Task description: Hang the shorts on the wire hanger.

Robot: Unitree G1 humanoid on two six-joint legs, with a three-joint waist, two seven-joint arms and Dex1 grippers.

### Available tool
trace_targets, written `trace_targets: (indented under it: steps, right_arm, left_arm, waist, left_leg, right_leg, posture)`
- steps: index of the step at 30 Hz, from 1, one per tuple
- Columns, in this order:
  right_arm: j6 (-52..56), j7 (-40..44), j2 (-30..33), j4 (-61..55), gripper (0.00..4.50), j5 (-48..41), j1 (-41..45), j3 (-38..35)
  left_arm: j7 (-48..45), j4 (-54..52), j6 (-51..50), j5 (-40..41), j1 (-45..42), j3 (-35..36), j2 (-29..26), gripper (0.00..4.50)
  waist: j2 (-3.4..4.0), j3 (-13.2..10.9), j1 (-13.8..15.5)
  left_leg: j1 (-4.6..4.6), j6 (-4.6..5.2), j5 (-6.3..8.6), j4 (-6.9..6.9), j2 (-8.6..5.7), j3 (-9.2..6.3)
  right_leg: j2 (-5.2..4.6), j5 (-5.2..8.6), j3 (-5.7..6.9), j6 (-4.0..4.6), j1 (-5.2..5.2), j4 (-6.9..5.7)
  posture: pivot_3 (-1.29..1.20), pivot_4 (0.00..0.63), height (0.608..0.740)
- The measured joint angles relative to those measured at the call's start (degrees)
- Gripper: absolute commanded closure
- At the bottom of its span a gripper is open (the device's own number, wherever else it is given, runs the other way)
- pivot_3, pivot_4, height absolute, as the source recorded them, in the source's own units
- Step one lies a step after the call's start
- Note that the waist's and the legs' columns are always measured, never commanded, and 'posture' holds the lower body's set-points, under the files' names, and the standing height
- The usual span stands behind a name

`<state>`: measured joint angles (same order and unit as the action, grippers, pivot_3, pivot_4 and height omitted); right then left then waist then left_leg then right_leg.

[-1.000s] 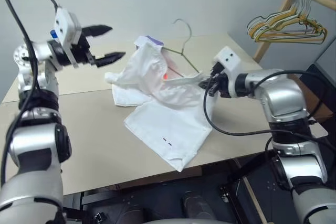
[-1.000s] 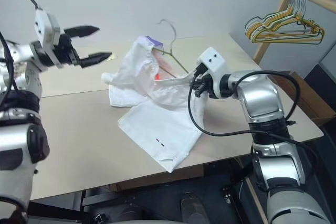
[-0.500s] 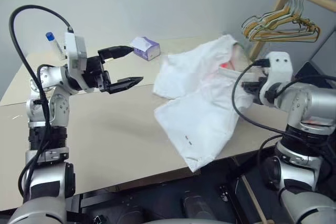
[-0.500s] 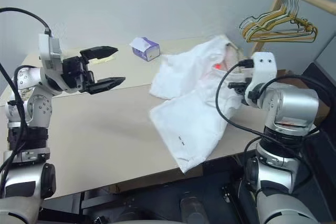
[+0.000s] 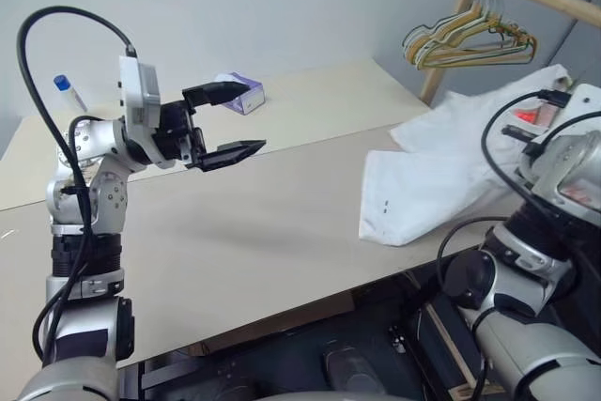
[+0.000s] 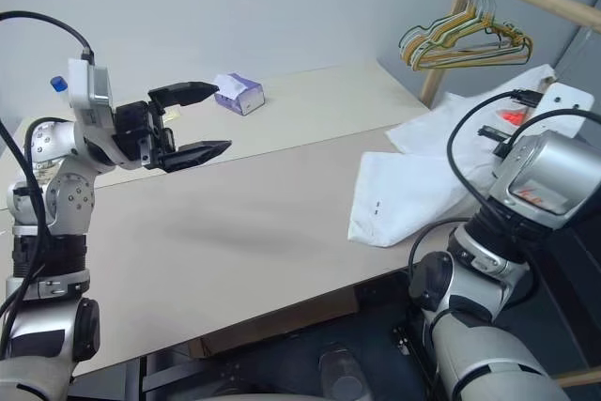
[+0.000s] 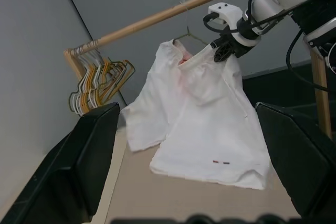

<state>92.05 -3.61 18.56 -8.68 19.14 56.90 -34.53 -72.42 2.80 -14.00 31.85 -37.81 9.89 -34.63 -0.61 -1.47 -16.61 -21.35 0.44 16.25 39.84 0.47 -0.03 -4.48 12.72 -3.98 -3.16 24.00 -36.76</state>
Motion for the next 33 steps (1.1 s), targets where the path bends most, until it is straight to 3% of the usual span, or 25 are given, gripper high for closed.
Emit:
trace_targets:
  steps: [5, 12, 21, 33]
  right_arm:
    - [-1.0, -4.6, 2.2, 6.5, 4.5, 0.8, 6.0, -0.9]
    - [-10.9, -11.3, 6.3, 19.8, 4.5, -0.7, 10.3, -6.2]
    - [-24.2, -17.1, 14.0, 39.5, 4.5, -6.7, 13.7, -8.0]
    - [-28.2, -23.4, 20.2, 53.9, 4.5, -16.8, 16.6, -12.4]
  left_arm:
    - [1.9, -2.1, 0.0, -0.1, 0.6, -0.1, 0.0, 0.03]
    - [3.5, -3.7, -0.3, -0.1, 2.1, -0.1, 0.0, 0.03]
    - [4.8, -4.7, -0.3, -0.2, 2.5, -0.8, -0.2, 0.03]
    - [5.3, -5.6, -0.2, -0.3, 2.9, -2.0, -1.1, 0.03]
  waist:
    - [0.09, 0.0, -0.5]
    - [0.13, 0.0, -0.2]
    - [0.31, -0.1, -0.1]
    - [0.4, -0.2, 0.1]
  left_leg:
    - [0.12, 0.0, 0.0, -0.08, 0.0, 0.09]
    - [0.13, 0.01, 0.0, -0.11, -0.02, 0.12]
    - [0.32, 0.04, 0.02, -0.27, -0.01, 0.16]
    - [0.96, 0.05, 0.02, -0.69, -0.02, 0.34]
  right_leg:
    - [0.02, 0.01, -0.11, -0.01, -0.03, 0.02]
    - [0.01, 0.03, -0.14, -0.04, -0.09, 0.11]
    - [0.05, 0.01, -0.12, -0.11, -0.64, 0.61]
    - [0.06, 0.01, -0.28, -0.16, -1.03, 0.89]
  posture:
    - [-0.22, 0.0, 0.74]
    - [-0.21, 0.0, 0.74]
    - [-0.19, 0.0, 0.74]
    - [-0.19, 0.0, 0.74]
